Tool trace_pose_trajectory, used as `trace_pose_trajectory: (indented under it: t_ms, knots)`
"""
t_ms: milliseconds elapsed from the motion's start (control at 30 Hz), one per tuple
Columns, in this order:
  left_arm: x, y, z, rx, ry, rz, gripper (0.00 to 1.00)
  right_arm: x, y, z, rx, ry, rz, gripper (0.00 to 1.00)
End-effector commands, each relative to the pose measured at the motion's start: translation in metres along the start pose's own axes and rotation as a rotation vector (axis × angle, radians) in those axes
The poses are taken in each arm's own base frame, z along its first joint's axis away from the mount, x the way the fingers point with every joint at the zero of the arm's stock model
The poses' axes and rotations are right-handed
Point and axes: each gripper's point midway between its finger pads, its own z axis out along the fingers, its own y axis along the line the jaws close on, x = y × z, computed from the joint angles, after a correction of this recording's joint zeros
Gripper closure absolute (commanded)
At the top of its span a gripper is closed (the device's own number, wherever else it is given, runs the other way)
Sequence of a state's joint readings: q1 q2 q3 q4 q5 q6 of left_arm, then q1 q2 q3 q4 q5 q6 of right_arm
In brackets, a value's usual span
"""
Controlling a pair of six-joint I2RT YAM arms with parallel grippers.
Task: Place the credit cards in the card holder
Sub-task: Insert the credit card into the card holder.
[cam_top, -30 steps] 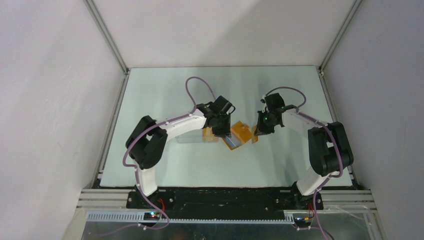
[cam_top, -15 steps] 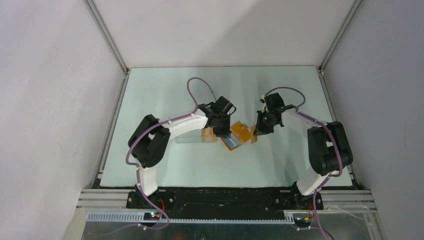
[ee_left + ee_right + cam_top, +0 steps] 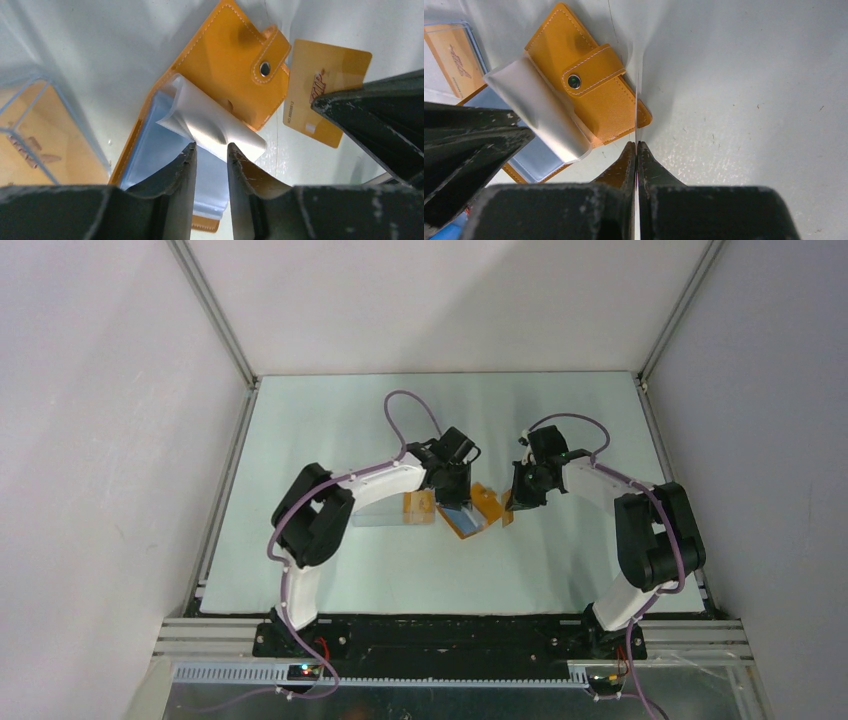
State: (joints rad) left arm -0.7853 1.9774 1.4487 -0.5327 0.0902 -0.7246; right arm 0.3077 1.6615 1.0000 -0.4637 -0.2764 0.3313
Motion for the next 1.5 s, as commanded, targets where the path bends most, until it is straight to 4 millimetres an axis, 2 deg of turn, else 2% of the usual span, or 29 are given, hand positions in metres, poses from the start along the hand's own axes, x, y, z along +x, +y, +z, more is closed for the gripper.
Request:
trace_pose_trajectory:
  t_ms: [0,467,633,833,1100,1300,1467]
  knots:
    - [-0.007,-0.013,0.010,0.035,-0.003,0.012,0.66,0.010,0.008,0.006,-0.019,0.041,-0.012,1.00]
    - [-0.024,-0.040,0.022,0.148,-0.046,-0.018,0.56,0.010,0.013,0.001,-0.048,0.045,-0.011,1.00]
    - [-0.019,-0.035,0.036,0.137,-0.026,-0.022,0.53,0.009,0.015,-0.006,-0.058,0.038,-0.009,1.00]
    - [-0.012,-0.025,0.051,0.119,-0.018,-0.030,0.48,0.007,0.022,-0.027,-0.085,0.011,-0.018,1.00]
    - [-0.003,-0.027,0.061,0.157,0.003,-0.075,0.41,0.011,0.038,-0.045,-0.169,0.008,-0.009,1.00]
    - [0.002,-0.020,0.063,0.199,0.014,-0.163,0.36,0.006,0.043,-0.041,-0.203,0.008,0.010,1.00]
    - [0.003,-0.021,0.059,0.329,-0.004,-0.278,0.33,0.006,0.042,-0.032,-0.204,0.018,0.015,1.00]
